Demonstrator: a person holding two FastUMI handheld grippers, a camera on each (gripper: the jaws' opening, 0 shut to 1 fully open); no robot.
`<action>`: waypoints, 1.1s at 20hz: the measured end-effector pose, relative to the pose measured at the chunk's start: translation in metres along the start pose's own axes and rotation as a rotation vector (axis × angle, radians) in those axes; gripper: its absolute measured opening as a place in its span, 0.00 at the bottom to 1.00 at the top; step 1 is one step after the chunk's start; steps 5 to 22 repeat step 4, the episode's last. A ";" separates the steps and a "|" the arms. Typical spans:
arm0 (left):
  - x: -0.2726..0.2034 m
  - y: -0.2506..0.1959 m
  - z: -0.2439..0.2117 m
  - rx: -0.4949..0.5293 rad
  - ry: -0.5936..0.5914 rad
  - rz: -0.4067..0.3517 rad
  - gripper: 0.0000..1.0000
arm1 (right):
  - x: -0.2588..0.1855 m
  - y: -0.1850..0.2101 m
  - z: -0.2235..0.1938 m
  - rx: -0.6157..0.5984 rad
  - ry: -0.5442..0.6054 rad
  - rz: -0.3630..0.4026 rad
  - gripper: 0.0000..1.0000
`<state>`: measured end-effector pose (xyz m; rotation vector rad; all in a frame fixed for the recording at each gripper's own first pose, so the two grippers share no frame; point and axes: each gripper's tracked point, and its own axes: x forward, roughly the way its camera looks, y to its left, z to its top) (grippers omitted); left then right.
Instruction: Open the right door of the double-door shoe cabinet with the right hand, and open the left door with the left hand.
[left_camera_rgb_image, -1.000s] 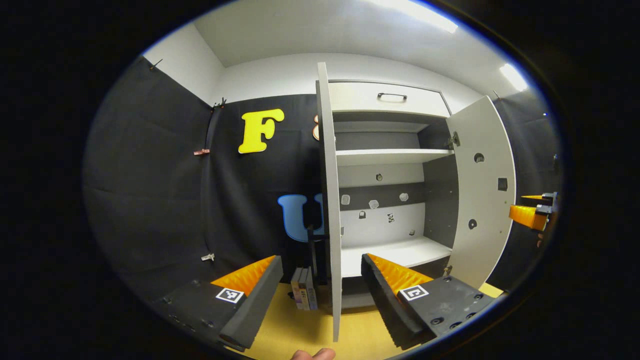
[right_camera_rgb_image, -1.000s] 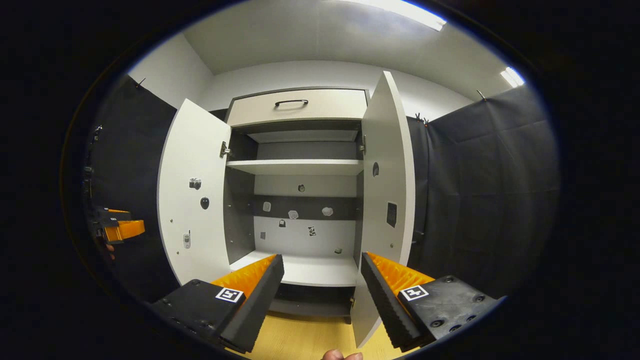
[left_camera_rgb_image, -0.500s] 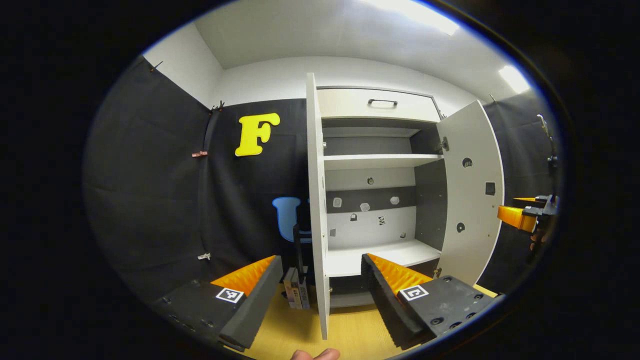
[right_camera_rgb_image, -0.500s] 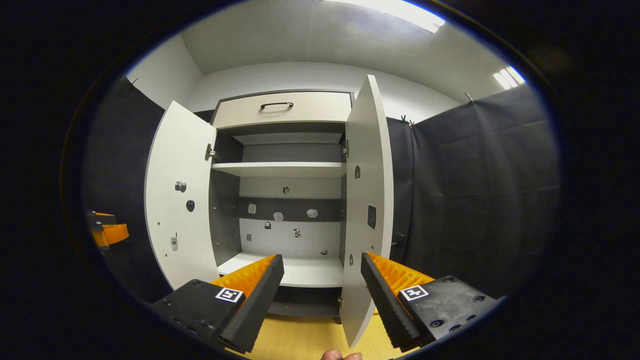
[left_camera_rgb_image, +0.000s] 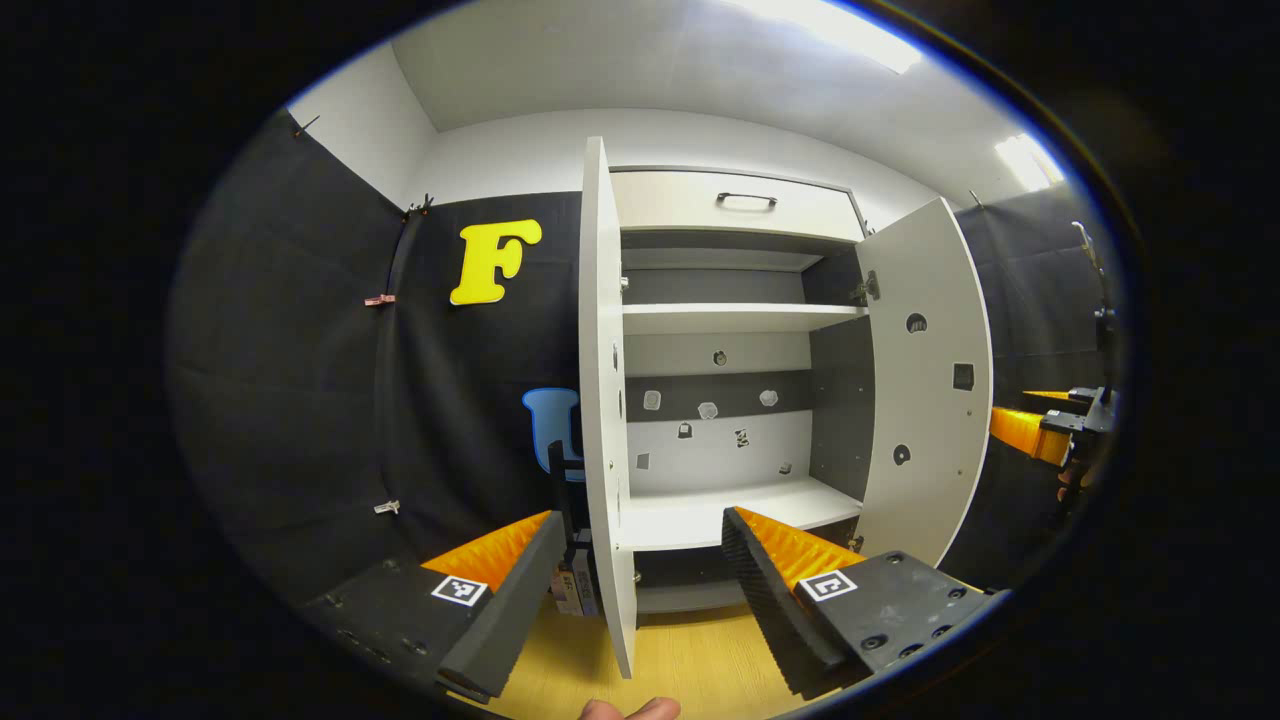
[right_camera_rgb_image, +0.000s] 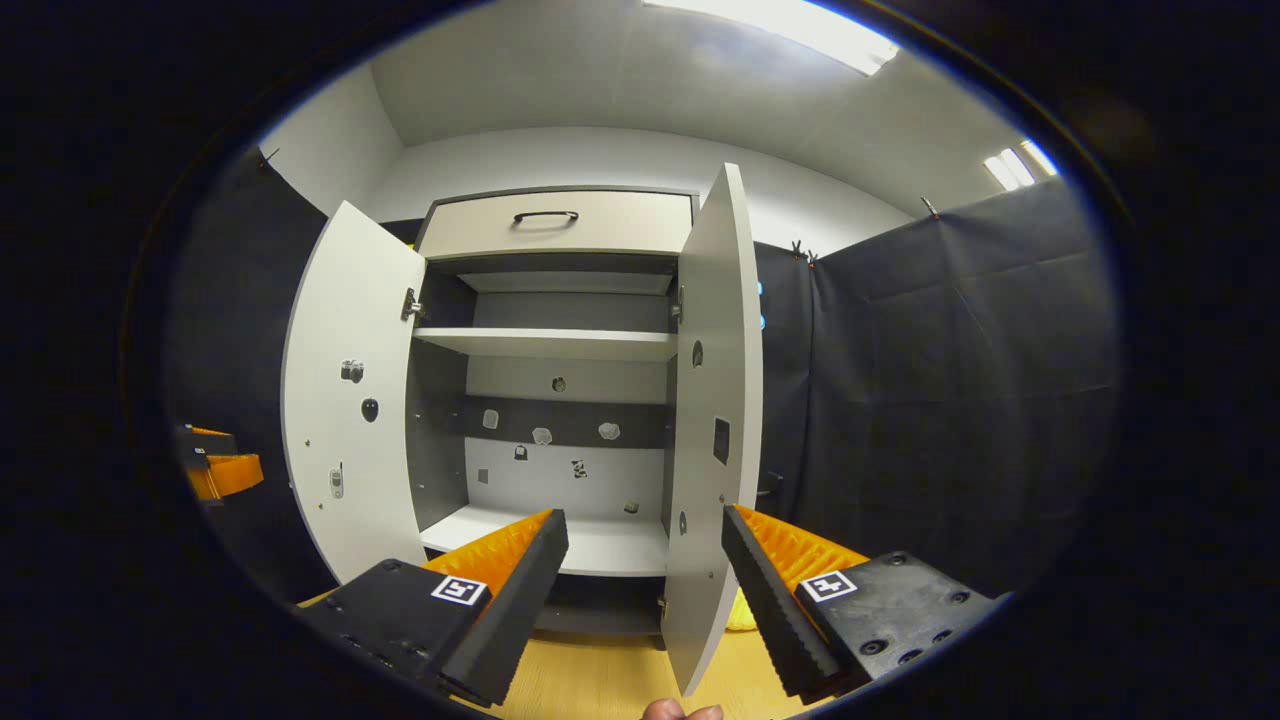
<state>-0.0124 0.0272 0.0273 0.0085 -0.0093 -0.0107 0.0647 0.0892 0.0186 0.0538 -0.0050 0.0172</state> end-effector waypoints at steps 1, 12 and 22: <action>0.000 0.001 0.000 -0.001 0.001 0.001 0.98 | 0.000 0.000 0.000 0.001 -0.001 0.001 0.98; 0.000 0.003 0.001 -0.002 -0.001 0.012 0.97 | 0.000 -0.001 0.000 -0.004 -0.006 0.000 0.96; 0.000 0.003 0.001 -0.002 -0.001 0.012 0.97 | 0.000 -0.001 0.000 -0.004 -0.006 0.000 0.96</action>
